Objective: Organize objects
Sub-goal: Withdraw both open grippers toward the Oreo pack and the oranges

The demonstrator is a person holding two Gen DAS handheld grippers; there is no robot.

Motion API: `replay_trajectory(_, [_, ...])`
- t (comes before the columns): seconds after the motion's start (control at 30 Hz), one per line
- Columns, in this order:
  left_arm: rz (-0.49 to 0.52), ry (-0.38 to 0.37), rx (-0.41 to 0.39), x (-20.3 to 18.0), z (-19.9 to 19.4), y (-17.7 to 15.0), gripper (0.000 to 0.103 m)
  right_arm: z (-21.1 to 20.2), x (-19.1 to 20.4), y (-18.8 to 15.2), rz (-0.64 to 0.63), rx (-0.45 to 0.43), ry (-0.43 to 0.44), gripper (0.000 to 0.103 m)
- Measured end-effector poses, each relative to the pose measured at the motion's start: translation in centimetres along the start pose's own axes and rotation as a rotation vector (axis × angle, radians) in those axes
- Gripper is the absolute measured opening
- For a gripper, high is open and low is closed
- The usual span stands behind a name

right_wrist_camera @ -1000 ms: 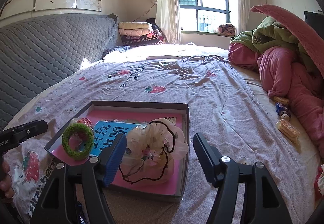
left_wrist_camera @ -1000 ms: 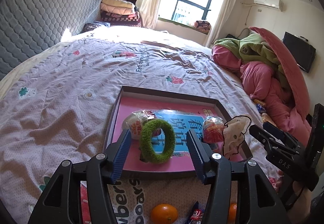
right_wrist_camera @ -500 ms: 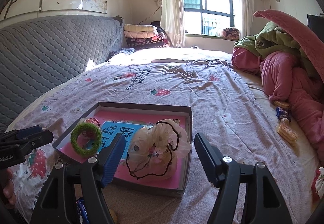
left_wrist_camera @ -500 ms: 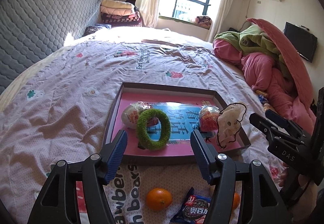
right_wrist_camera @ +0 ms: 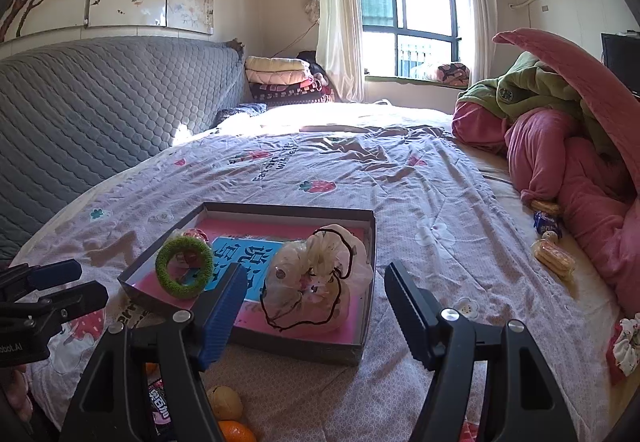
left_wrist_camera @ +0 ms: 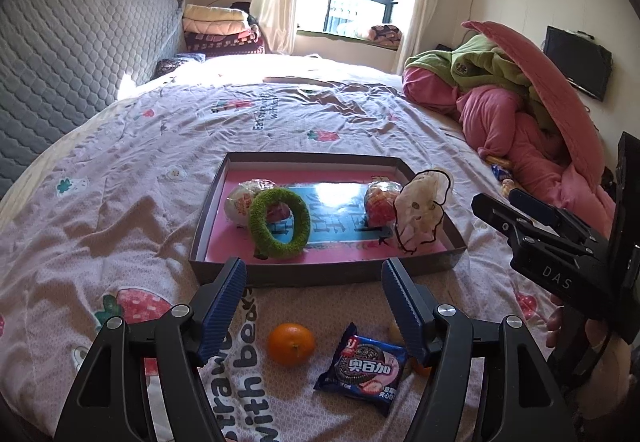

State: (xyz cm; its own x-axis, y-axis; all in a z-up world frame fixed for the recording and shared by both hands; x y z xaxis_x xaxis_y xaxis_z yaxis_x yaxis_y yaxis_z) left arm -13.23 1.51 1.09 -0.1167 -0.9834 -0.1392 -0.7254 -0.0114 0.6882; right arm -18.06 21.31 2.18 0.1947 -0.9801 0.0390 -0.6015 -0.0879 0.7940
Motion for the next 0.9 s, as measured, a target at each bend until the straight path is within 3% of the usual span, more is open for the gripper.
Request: replay_trajectory(0.9, [0.064,-0.034,0.073,-1.5,-0.2,-3.7,0.072,-2.5,2.1,-3.1,-0.064,0.023,0.013,0.071])
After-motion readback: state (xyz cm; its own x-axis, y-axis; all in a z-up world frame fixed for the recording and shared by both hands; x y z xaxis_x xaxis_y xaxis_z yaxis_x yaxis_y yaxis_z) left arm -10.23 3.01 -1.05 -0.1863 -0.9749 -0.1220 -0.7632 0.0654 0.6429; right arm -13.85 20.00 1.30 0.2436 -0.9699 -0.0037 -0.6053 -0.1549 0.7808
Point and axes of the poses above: each gripper's, at about its wrist camera, not at the fingertips, and z roughly the way its jaws point, x to its left, y to its top, the point moved 8 cm from there along z, roughly the way its jaws point, and after that the axes turned 8 degrees about x, right-handed, at the moved point
